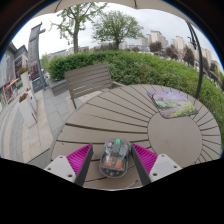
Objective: Arrange mouse
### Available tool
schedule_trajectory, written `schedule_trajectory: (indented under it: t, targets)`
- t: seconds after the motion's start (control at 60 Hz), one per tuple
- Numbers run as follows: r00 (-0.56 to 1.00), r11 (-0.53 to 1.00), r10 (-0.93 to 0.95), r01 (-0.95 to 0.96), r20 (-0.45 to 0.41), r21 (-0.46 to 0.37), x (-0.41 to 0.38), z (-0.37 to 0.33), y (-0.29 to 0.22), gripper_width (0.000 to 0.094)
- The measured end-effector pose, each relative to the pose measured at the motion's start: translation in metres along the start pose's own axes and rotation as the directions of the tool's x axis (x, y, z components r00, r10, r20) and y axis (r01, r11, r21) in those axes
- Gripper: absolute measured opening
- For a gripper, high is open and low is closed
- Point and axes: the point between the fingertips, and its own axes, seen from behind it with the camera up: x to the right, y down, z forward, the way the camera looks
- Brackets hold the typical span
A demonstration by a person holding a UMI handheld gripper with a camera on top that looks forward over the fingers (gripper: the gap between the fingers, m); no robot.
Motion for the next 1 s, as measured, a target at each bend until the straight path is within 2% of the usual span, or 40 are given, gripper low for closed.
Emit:
schedule_trajectory:
  t: [0.05,0.117,0.183,0.25,0.367,0.517,0.633,0.7,0.85,1.0]
  targets:
    - [1.000,1.000,-0.010,0.010,-0.013,0.003,0.004,0.001,0.001,0.0730]
    - [0.998,0.999,-0.040,0.041,-0.049,0.014,0.011,0.000,0.003,0.0566]
    - [0.998,0.999,-0.042,0.042,-0.040,0.018,0.013,0.000,0.002,0.0465]
    - [0.999,0.999,-0.045,0.045,-0.023,-0.008,0.011,-0.002,0.003,0.0428]
    - [1.000,0.999,0.002,-0.001,0.031,-0.034,0.016,-0.021,-0.016,0.0417]
    - [0.997,0.999,0.009,-0.013,0.071,0.049,0.055,-0.056,-0.107,0.0415]
    - [0.999,0.991,-0.035,0.033,0.017,0.134,0.124,-0.048,-0.189,0.0415]
    - [0.998,0.988,-0.044,0.050,-0.039,0.145,0.171,-0.020,-0.218,0.0415]
    - [0.997,0.994,0.010,-0.001,-0.074,0.113,0.258,0.070,-0.227,0.0414]
    - [0.997,0.999,0.008,-0.005,-0.081,0.038,0.307,0.141,-0.192,0.0422]
